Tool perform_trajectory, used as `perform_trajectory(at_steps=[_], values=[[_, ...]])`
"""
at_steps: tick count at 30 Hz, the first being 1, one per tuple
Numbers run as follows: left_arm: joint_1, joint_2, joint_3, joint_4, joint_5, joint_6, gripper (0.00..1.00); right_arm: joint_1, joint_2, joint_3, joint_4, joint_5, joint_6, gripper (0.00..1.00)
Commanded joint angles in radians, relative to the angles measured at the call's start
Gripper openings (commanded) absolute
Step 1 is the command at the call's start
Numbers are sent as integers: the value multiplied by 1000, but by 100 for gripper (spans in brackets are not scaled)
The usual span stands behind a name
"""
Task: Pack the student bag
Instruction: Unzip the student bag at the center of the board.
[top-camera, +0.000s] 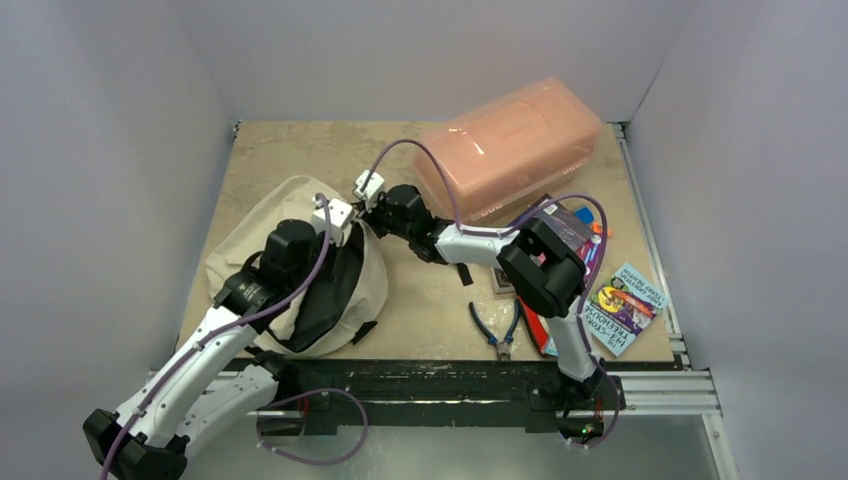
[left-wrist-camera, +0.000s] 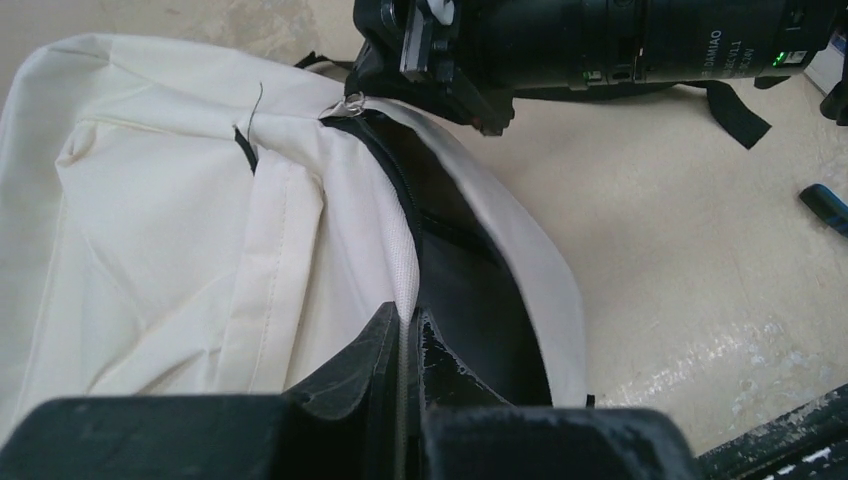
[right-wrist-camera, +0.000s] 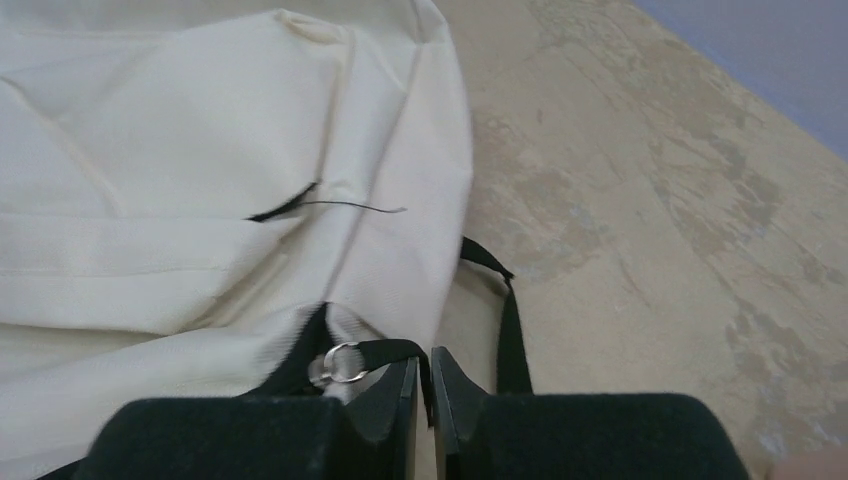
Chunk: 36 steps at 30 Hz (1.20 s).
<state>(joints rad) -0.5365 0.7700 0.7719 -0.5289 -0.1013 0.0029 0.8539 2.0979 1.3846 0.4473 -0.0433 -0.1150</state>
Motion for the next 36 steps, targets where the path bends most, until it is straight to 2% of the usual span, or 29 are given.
perform_trajectory(at_steps=[1,5,9,12,16,19,23,28,30,33,36], values=[[-8,75,119,-52,-83,-133,0,-80,2,11,-85,163,22,23],[-7,148,146,-33,-113,-211,0,-79,-83,-23,-154,142,52,47],[-5,213,213,-42,-133,-243,0,-85,-179,-118,-215,129,123,62],[-1,278,266,-82,-176,-247,0,-84,-250,-198,-232,93,176,69],[23,324,301,-106,-197,-293,0,-85,-325,-267,-244,-38,294,70],[69,361,342,-132,-193,-369,0,-86,-391,-345,-183,-113,421,70],[161,444,429,-195,-62,-476,0,-92,-536,-552,25,-41,605,71],[175,489,455,-186,55,-467,0,-149,-719,-729,74,38,682,74],[175,506,479,-200,93,-432,0,-176,-758,-761,95,-53,656,79],[175,540,528,-254,142,-371,0,-180,-720,-711,111,-217,604,78],[175,552,538,-281,176,-329,0,-178,-634,-667,253,-380,701,78]])
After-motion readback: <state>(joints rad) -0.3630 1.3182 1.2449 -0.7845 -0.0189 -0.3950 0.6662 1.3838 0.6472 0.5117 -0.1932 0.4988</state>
